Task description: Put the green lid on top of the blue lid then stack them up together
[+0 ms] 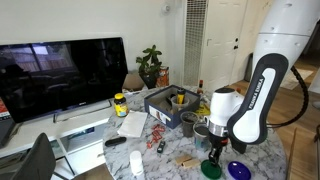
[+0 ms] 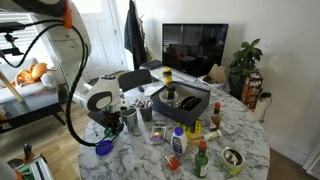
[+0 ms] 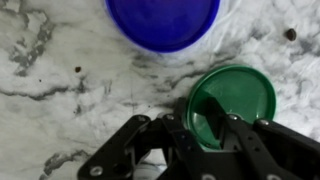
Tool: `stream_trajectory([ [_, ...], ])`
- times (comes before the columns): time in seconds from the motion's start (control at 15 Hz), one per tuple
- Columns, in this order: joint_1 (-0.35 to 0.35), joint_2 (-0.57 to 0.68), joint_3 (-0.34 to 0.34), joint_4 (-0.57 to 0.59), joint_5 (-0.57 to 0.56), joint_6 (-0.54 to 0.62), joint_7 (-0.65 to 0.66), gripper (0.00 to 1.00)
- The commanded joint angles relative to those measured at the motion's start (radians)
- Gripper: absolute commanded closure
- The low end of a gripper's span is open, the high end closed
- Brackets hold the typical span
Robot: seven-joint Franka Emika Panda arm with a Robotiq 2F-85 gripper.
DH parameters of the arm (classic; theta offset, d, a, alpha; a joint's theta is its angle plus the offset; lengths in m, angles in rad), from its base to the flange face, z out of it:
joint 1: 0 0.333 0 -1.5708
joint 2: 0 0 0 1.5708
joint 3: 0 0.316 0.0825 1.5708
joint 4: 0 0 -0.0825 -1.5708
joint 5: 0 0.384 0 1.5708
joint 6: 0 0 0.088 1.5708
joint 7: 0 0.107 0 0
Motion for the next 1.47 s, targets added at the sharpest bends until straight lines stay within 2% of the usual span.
stream_trajectory([
  [0.0,0.009,0.012,-0.004,0.002,-0.027,-0.007,0.022,0.76],
  [0.13,0.009,0.012,-0.005,0.003,-0.027,-0.009,0.022,0.82],
  [0.2,0.008,0.012,-0.005,0.003,-0.028,-0.010,0.021,0.92],
  [0.27,0.009,0.011,-0.005,0.003,-0.029,-0.012,0.021,0.98],
  [0.4,0.008,0.008,-0.005,0.004,-0.029,-0.015,0.020,1.00],
  [0.87,0.000,-0.046,0.003,-0.045,-0.026,-0.023,0.021,1.00],
  [1.4,0.050,-0.259,-0.015,-0.260,-0.011,-0.047,0.123,1.00],
])
